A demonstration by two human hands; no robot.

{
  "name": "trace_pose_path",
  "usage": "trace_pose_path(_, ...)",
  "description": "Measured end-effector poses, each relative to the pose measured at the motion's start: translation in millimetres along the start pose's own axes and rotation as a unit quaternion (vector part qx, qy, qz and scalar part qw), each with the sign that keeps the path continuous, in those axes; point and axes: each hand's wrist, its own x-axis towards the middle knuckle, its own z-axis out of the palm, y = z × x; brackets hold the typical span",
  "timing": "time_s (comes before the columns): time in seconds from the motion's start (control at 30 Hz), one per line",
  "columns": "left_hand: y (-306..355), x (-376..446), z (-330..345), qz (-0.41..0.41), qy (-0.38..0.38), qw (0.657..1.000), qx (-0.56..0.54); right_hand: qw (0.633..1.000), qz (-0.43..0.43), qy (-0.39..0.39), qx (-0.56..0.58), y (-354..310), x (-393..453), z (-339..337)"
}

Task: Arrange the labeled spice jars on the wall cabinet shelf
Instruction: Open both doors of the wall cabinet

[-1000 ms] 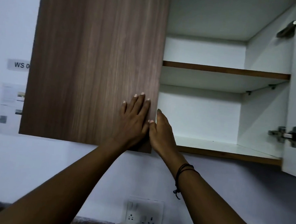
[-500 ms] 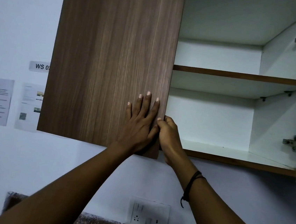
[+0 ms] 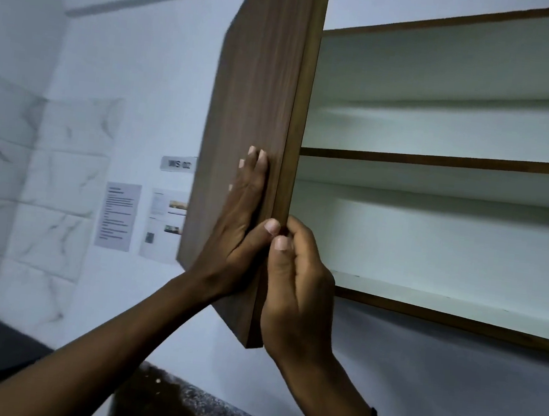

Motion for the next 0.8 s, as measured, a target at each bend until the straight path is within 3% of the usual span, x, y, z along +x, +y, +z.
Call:
trace_pose_path(0.27, 14.9, -11.1, -96.1, -0.097, -0.005, 0.979, -0.18, 0.986, -0.005, -0.055, 0.155, -19.4, 24.0, 75.3)
trace_pose_path(0.4, 13.6, -27.2, -145.6, -0.178, 0.048, 0.958, -0.222, 0.987, -0.043, -0.099, 0.12, -29.0, 31.3, 114.5)
trace_pose_path(0.57, -2.8, -43.8, -209.5, -0.233, 0.131, 0.944, -0.191, 0.975, -0.108, -0.194, 0.015, -35.1, 23.6, 164.8)
trace_pose_path(0.8, -31.8, -48.4, -306.2, -0.352, 0.102, 0.909, -0.198, 0.91, -0.125, -0.393, -0.032, -36.0, 28.3, 237.4)
